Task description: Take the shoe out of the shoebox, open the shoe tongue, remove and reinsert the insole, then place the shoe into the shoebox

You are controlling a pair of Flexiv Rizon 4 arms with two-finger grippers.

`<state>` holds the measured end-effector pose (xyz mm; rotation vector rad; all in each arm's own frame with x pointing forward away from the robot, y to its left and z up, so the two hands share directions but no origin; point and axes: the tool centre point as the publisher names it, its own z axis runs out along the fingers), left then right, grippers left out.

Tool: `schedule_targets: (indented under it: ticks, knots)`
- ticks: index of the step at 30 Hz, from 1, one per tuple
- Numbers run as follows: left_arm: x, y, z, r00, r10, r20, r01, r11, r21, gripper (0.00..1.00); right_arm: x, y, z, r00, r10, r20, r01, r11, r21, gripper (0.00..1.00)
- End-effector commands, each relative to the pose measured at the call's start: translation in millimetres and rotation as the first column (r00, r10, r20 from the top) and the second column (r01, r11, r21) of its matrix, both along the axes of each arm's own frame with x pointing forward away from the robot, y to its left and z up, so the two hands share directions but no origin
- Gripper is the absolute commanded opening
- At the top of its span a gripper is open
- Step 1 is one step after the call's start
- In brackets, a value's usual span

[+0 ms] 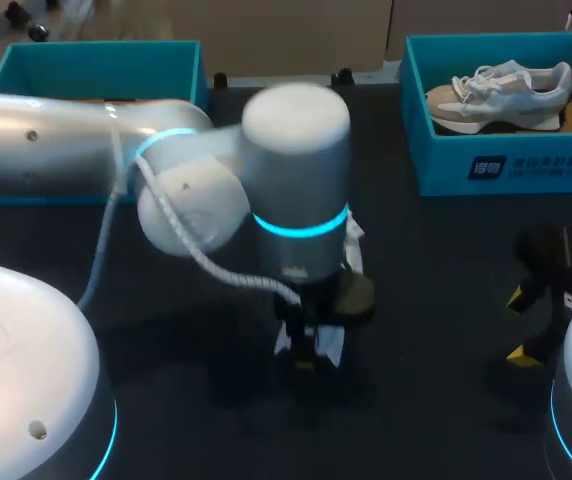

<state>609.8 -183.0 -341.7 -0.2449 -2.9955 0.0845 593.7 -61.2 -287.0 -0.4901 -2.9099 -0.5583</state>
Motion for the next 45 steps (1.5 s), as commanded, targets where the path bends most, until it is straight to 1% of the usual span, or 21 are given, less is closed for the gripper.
schedule_targets:
  ticks: [1,4,7,10,16,18,19,22,23,41,42,45]
  knots:
    - [18.8,34,53,1.0,0.021,0.006,-0.021,0.999,-0.028,0.0,-2.0,0,0,1.0,-0.002,0.003,0.002,1.0,-0.002,1.0]
    - [27.6,41,66,0.998,0.047,0.039,-0.046,0.999,-0.012,0.0,-2.0,0,0,1.0,-0.002,0.003,0.002,1.0,-0.002,1.0]
    - [38.2,48,79,0.998,0.054,0.043,-0.054,0.999,-0.009,0.0,-2.0,0,0,1.0,-0.002,0.003,0.002,1.0,-0.002,1.0]
    - [51.2,54,91,0.995,0.078,0.065,-0.079,0.997,0.014,0.0,-2.0,0,0,1.0,-0.002,0.003,0.002,1.0,-0.002,1.0]
    - [87.9,73,115,0.993,0.112,0.045,-0.112,0.994,0.014,0.0,-2.0,0,0,1.0,-0.002,0.003,0.002,1.0,-0.002,1.0]
    - [105.5,78,127,0.994,0.106,0.023,-0.107,0.994,0.013,0.0,-2.0,0,0,1.0,-0.002,0.003,0.002,1.0,-0.002,1.0]
    - [113.1,80,132,0.991,0.133,0.031,-0.134,0.991,0.017,0.0,-2.0,0,0,1.0,-0.002,0.003,0.002,1.0,-0.002,1.0]
    - [136.4,83,155,0.99,0.138,0.031,-0.139,0.99,0.037,0.0,-2.0,0,0,1.0,-0.002,0.003,0.002,1.0,-0.002,1.0]
    - [142.2,85,163,0.993,0.115,0.033,-0.116,0.993,0.036,0.0,-2.0,0,0,1.0,-0.002,0.003,0.002,1.0,-0.002,1.0]
    - [142.2,85,163,0.993,0.115,0.033,-0.116,0.993,0.036,0.0,-2.0,0,0,1.0,-0.002,0.003,0.002,1.0,-0.002,1.0]
    - [153.7,94,169,0.993,0.118,0.01,-0.118,0.993,0.009,0.0,-2.0,0,0,1.0,-0.002,0.003,0.002,1.0,-0.002,1.0]
    - [188.7,123,189,0.991,0.128,0.045,-0.128,0.992,-0.001,0.0,-2.0,0,0,1.0,-0.002,0.003,0.002,1.0,-0.002,1.0]
